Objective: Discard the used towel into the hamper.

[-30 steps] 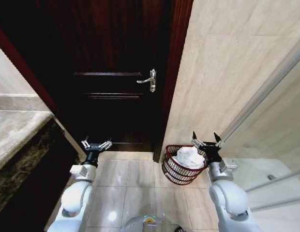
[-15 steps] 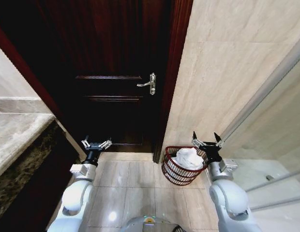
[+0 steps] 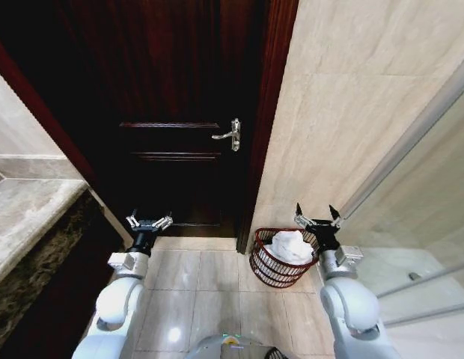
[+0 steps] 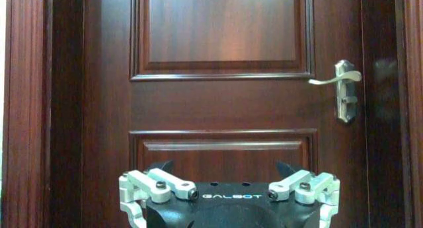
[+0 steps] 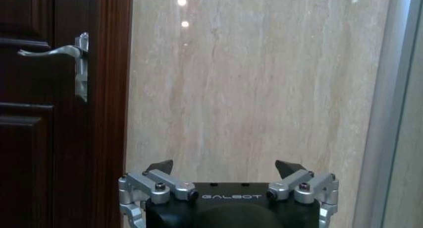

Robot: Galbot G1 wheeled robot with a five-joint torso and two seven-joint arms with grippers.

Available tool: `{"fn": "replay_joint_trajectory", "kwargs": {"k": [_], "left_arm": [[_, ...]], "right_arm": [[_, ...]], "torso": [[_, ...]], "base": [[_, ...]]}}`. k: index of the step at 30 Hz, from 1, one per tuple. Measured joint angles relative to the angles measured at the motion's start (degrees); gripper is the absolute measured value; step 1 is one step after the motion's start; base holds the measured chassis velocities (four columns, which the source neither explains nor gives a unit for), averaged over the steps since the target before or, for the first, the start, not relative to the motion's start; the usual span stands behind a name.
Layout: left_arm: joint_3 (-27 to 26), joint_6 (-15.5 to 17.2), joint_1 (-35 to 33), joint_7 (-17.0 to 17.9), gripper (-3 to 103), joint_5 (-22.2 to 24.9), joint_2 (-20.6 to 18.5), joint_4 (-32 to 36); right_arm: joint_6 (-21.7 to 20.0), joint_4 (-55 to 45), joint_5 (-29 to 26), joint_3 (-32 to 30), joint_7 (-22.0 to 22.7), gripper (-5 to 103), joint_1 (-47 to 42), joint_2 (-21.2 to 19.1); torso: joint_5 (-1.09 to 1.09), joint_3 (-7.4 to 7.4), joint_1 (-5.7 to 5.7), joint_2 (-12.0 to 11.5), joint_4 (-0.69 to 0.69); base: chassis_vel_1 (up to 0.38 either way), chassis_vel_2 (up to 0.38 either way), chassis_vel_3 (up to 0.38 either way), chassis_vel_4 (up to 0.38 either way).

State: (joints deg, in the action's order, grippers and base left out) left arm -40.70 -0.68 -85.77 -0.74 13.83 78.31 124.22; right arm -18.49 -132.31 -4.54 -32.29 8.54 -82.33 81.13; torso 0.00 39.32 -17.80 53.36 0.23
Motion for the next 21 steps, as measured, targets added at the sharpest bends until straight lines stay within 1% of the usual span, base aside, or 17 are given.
{"fn": "replay_joint_trajectory", "kwargs": {"k": [21], "left_arm": [[0.3,-0.44,-0.32,-0.41,100,-0.16,0.73,0.61]], "right_arm": [[0.05,-0.56,-0.01,-0.68,0.25,100,-0.84,-0.03]], "torso": [[0.0,3.14,-2.56,5.7,0.0]], "base": [[0.0,0.0,0.0,0.0]]}}
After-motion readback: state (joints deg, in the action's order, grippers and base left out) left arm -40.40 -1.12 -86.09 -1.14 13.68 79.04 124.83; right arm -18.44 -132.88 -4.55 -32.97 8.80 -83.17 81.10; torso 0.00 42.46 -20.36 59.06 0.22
